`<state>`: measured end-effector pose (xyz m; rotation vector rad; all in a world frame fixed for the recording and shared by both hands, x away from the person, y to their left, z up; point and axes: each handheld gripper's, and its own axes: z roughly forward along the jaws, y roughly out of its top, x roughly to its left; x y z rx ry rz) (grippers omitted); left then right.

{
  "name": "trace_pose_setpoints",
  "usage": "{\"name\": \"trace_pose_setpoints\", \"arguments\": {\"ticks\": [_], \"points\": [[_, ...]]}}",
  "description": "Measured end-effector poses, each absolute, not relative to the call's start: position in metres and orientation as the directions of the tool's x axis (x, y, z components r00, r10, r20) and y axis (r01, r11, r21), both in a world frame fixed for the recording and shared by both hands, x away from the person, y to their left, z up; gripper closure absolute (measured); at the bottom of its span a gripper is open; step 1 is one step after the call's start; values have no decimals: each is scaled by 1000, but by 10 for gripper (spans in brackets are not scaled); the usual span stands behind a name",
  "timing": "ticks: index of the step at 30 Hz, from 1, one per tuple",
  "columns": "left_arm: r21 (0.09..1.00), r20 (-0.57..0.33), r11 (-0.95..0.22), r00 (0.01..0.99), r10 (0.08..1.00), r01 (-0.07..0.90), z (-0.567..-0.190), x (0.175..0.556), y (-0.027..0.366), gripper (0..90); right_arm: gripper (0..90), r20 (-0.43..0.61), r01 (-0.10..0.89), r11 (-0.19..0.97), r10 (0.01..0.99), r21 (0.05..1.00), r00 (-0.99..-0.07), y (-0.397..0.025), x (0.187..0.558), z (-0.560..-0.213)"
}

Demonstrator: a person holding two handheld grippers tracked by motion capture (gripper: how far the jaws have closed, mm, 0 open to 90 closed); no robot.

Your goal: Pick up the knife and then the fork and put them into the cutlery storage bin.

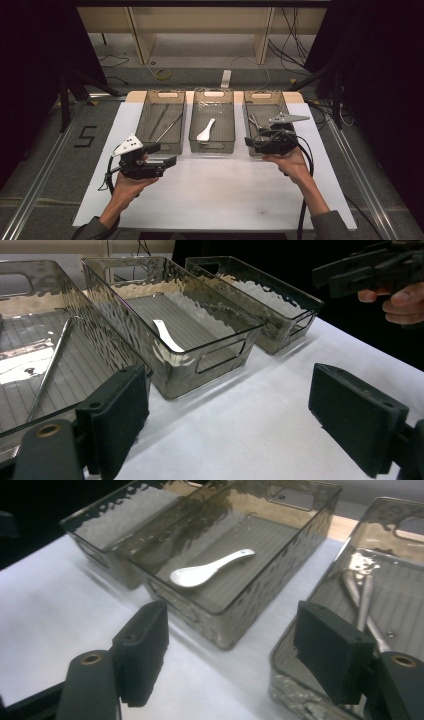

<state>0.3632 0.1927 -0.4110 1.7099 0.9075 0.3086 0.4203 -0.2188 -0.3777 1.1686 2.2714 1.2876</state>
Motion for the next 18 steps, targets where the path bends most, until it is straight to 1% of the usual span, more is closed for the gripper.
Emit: {"name": "trace_pose_setpoints", "arguments": {"ticks": [8, 18], "points": [[904, -243, -86, 670, 701, 418, -411, 364, 192, 156, 296, 174, 500, 247, 737, 830, -653, -221, 403, -387], [903, -240, -92, 673, 700, 419, -411, 363, 193, 156, 274, 165, 474, 250, 720, 844, -674, -215, 385, -398]]}}
